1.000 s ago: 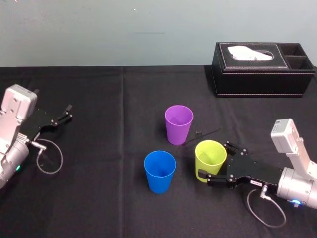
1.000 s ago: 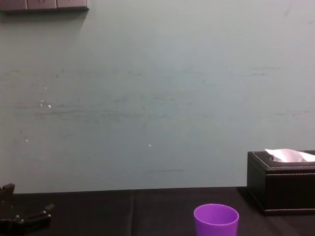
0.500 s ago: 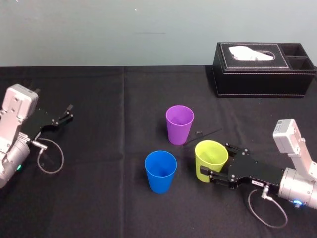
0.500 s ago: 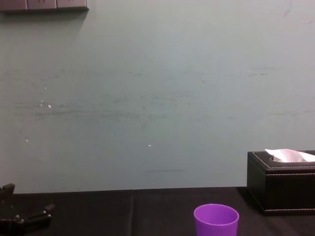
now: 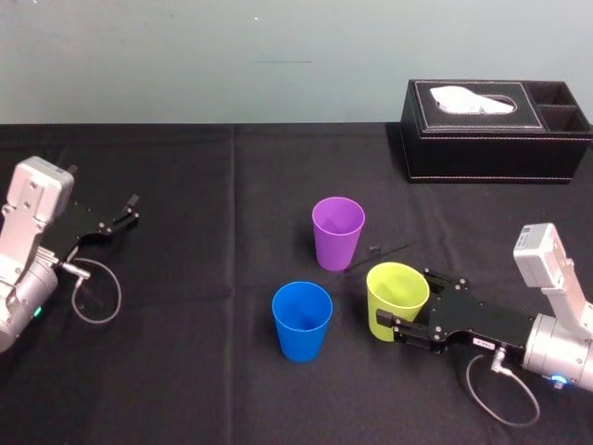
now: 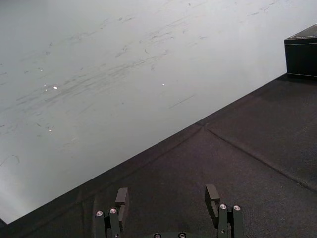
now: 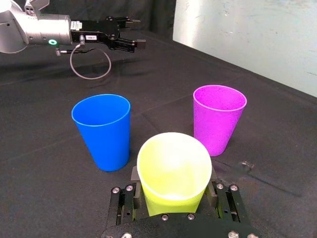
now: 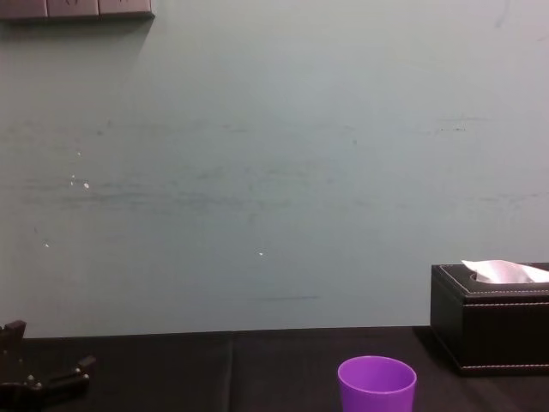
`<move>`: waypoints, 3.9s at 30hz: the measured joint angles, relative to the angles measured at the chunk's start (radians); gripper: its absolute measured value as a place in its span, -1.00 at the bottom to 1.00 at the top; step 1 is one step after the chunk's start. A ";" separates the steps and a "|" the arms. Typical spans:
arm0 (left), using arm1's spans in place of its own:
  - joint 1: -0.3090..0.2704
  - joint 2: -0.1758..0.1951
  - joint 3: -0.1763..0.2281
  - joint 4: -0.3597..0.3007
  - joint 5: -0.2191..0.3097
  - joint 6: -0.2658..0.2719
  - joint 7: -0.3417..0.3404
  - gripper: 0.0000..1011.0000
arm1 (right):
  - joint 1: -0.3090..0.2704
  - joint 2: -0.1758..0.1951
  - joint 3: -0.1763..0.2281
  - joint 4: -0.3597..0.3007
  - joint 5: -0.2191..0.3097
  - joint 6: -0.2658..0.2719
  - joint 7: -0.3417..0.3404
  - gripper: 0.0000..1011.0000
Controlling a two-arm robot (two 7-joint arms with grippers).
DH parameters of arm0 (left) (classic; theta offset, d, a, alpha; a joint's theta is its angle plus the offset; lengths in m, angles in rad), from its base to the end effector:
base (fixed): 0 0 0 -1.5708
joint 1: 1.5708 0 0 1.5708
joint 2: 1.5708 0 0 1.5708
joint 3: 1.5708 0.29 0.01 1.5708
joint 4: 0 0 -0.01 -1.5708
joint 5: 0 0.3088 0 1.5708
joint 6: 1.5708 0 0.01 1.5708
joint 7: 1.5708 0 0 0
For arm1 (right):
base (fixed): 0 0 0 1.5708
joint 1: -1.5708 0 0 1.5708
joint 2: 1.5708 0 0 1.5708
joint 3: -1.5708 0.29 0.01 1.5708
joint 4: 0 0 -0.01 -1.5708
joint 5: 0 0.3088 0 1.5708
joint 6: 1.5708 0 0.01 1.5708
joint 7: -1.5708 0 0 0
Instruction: Stack the three plastic cups sequentially using one hand.
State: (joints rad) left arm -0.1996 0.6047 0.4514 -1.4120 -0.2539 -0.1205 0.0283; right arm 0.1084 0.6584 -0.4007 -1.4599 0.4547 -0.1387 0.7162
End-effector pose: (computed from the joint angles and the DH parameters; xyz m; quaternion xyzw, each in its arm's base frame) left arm 0.3581 0.0827 -0.3022 0.1415 -0.1325 0.5799 0.7913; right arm 0.3354 -0.1043 -0.3071 -0.1111 -0.0175 -0.2786 0.9538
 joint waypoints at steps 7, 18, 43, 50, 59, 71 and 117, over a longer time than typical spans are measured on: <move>0.000 0.000 0.000 0.000 0.000 0.000 0.000 1.00 | 0.000 0.000 0.000 0.000 0.000 0.000 0.000 0.45; 0.000 0.000 0.000 0.000 0.000 0.000 0.000 1.00 | -0.017 0.029 0.013 -0.066 0.020 0.007 0.000 0.45; 0.000 0.000 0.000 0.000 0.000 0.000 0.000 1.00 | 0.064 0.105 0.060 -0.311 0.087 0.265 -0.124 0.45; 0.000 0.000 0.000 0.000 0.000 0.000 0.000 1.00 | 0.130 0.074 0.026 -0.280 0.078 0.281 -0.133 0.45; 0.000 0.000 0.000 0.000 0.000 0.000 0.000 1.00 | 0.211 0.027 -0.027 -0.218 0.050 0.299 -0.139 0.45; 0.000 0.000 0.000 0.000 0.000 0.000 0.000 1.00 | 0.283 -0.038 -0.082 -0.118 0.019 0.307 -0.143 0.45; 0.000 0.000 0.000 0.000 0.000 0.000 0.000 1.00 | 0.357 -0.130 -0.149 0.062 -0.045 0.279 -0.113 0.45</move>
State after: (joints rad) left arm -0.1995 0.6047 0.4514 -1.4120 -0.2539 -0.1205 0.0283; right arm 0.4653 0.5285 -0.5497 -1.3982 0.4100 0.1400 0.6036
